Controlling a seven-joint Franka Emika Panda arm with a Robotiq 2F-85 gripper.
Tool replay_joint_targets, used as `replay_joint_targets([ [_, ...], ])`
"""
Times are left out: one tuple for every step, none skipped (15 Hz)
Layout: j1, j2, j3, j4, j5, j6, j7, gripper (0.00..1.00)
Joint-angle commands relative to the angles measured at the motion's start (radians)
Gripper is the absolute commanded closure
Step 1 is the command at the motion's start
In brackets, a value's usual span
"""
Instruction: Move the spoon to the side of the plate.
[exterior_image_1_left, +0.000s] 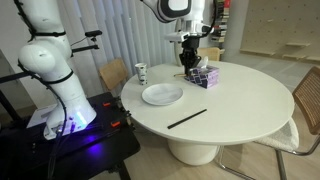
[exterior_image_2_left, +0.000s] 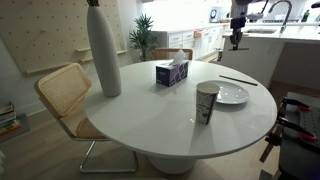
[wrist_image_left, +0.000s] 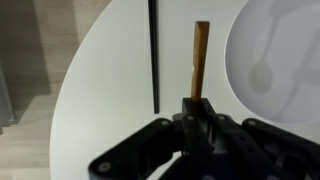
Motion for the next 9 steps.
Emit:
replay_joint_targets([
  [0.004,-0.086,-0.004,-0.179,-0.011,0.121,0.026,0.97],
  [0.003,-0.087,-0.006,-0.205,-0.013,0.148,0.027,0.97],
  [0.003,-0.097,-0.008,-0.235,-0.011,0.166,0.025,0.97],
  [0.002,-0.106,-0.01,-0.261,-0.01,0.179,0.022,0.97],
  [0.001,-0.114,-0.012,-0.286,-0.007,0.191,0.024,0.97],
  [0.0,-0.12,-0.015,-0.309,-0.006,0.203,0.025,0.97],
  [-0.001,-0.126,-0.019,-0.335,-0.009,0.222,0.025,0.97],
  [-0.002,-0.129,-0.023,-0.356,-0.01,0.237,0.02,0.97],
  [-0.003,-0.13,-0.027,-0.376,-0.013,0.261,0.022,0.97],
])
